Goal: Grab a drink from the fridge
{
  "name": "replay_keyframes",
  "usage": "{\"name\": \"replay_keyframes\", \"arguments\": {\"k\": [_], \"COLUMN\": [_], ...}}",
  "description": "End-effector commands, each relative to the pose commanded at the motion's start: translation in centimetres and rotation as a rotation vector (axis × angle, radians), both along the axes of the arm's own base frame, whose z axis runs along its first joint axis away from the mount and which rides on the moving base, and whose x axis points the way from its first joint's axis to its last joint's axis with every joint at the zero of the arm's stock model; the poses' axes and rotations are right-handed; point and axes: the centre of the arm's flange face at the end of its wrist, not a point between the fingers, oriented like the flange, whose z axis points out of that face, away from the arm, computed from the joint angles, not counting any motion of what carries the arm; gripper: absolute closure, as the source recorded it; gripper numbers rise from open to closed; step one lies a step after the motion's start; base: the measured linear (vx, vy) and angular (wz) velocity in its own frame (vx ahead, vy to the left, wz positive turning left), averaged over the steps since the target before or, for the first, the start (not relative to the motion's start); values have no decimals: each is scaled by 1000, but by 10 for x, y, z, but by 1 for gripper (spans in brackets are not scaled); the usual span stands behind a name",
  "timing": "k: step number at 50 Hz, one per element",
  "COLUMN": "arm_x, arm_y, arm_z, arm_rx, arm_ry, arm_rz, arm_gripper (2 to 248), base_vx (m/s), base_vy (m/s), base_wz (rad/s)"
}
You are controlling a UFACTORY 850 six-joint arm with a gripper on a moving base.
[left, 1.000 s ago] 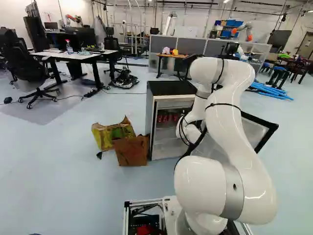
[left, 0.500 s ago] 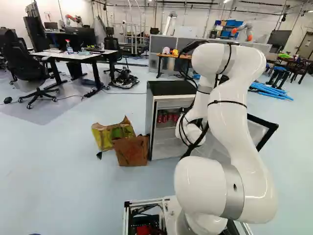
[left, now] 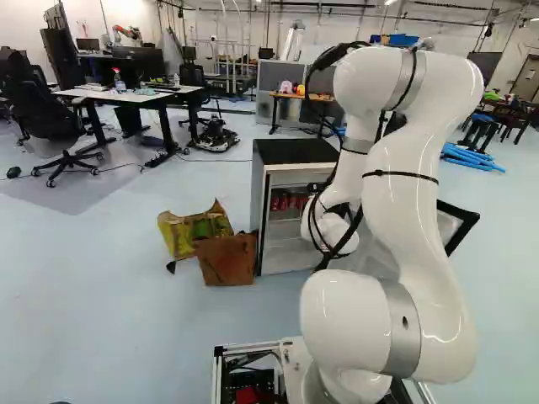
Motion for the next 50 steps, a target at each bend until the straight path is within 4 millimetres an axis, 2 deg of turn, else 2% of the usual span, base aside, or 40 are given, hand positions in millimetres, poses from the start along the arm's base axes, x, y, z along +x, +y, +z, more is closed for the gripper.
{"name": "replay_keyframes", "arguments": {"k": [21,50], "arm_x": [-26,-30], "arm_y": [16,18], "arm_z": [28,59], "arm_rx": [-5,-25], "arm_ry": [-17,-79], "arm_rz": [21,21], "arm_gripper": [157,157], "base_vx": [0,0], "base_vy": [0,0], "base_wz": [0,0]}}
